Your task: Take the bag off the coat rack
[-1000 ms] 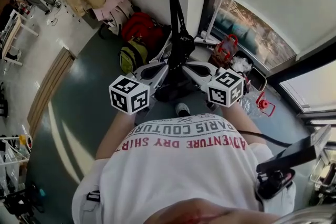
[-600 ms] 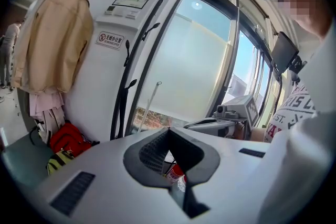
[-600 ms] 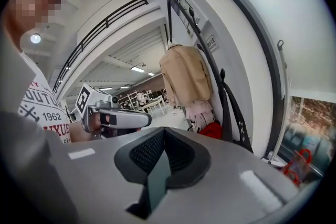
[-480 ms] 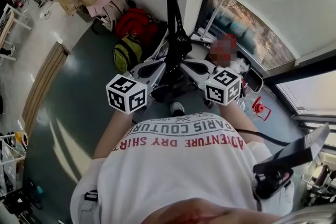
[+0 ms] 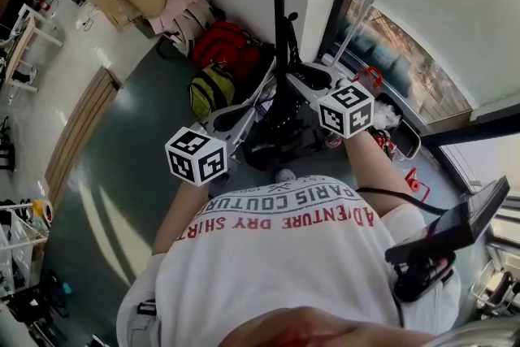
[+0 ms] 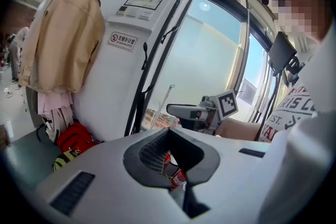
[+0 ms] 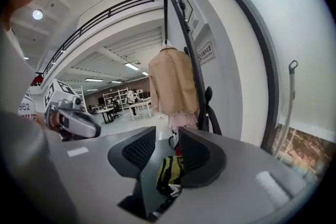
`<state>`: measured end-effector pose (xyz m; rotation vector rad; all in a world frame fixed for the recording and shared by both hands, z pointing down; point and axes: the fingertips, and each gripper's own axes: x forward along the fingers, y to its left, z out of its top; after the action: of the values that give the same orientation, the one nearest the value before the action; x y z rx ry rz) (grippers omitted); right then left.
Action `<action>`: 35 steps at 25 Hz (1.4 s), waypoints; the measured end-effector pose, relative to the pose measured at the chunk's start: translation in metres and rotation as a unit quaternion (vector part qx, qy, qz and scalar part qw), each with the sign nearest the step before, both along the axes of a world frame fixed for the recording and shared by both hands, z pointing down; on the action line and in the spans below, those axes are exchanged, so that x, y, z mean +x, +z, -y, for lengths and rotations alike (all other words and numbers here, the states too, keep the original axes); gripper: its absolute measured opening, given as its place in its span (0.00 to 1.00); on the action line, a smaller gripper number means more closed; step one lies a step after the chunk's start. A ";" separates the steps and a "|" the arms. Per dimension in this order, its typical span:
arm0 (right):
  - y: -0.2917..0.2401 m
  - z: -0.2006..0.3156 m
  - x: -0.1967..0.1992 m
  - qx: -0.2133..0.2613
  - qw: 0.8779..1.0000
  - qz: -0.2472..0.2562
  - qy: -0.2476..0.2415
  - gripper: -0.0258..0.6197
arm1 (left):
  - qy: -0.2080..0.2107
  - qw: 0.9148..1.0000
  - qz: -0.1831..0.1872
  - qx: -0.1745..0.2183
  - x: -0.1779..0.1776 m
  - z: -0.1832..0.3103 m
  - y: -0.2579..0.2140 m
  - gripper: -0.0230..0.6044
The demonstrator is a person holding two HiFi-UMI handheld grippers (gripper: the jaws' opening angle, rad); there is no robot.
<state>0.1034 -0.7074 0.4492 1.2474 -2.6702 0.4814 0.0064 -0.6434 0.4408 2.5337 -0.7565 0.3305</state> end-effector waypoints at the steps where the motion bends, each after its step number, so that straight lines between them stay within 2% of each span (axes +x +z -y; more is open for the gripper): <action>1: 0.002 0.016 0.000 0.003 1.000 -0.006 0.006 0.22 | -0.006 1.000 0.000 0.002 -0.004 0.006 -0.001 0.04; 4: 0.018 0.061 -0.004 0.002 0.999 -0.045 0.029 0.35 | -0.030 1.000 -0.001 -0.004 -0.022 0.026 0.000 0.04; 7: 0.038 0.098 -0.003 -0.003 0.995 -0.081 0.059 0.38 | -0.048 0.999 -0.001 -0.010 -0.034 0.046 0.002 0.04; 13: 0.058 0.135 -0.012 -0.028 0.995 -0.068 0.061 0.38 | -0.063 0.998 0.004 -0.017 -0.044 0.069 0.005 0.04; 16: 0.061 0.146 -0.007 -0.030 0.995 -0.059 0.080 0.38 | -0.065 0.998 0.003 -0.020 -0.044 0.075 0.009 0.04; 20: 0.065 0.151 0.001 -0.025 0.989 -0.078 0.119 0.32 | -0.061 0.998 0.007 -0.030 -0.043 0.078 0.018 0.04; 22: 0.067 0.154 0.006 -0.024 0.985 -0.092 0.143 0.21 | -0.061 0.998 0.007 -0.032 -0.044 0.078 0.021 0.04; 27: 0.067 0.155 0.011 -0.027 0.979 -0.101 0.176 0.12 | -0.061 0.997 0.010 -0.035 -0.045 0.076 0.025 0.04; 31: 0.066 0.153 0.015 -0.028 0.978 -0.097 0.185 0.08 | -0.063 0.997 0.010 -0.038 -0.046 0.072 0.026 0.04; 35: 0.066 0.148 0.009 -0.036 0.982 -0.080 0.165 0.07 | -0.067 0.997 0.008 -0.041 -0.050 0.069 0.029 0.04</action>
<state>0.1126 -0.8550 0.5148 1.6391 -2.3025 0.4905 -0.0439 -0.7121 0.4695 2.3926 -0.8951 0.3314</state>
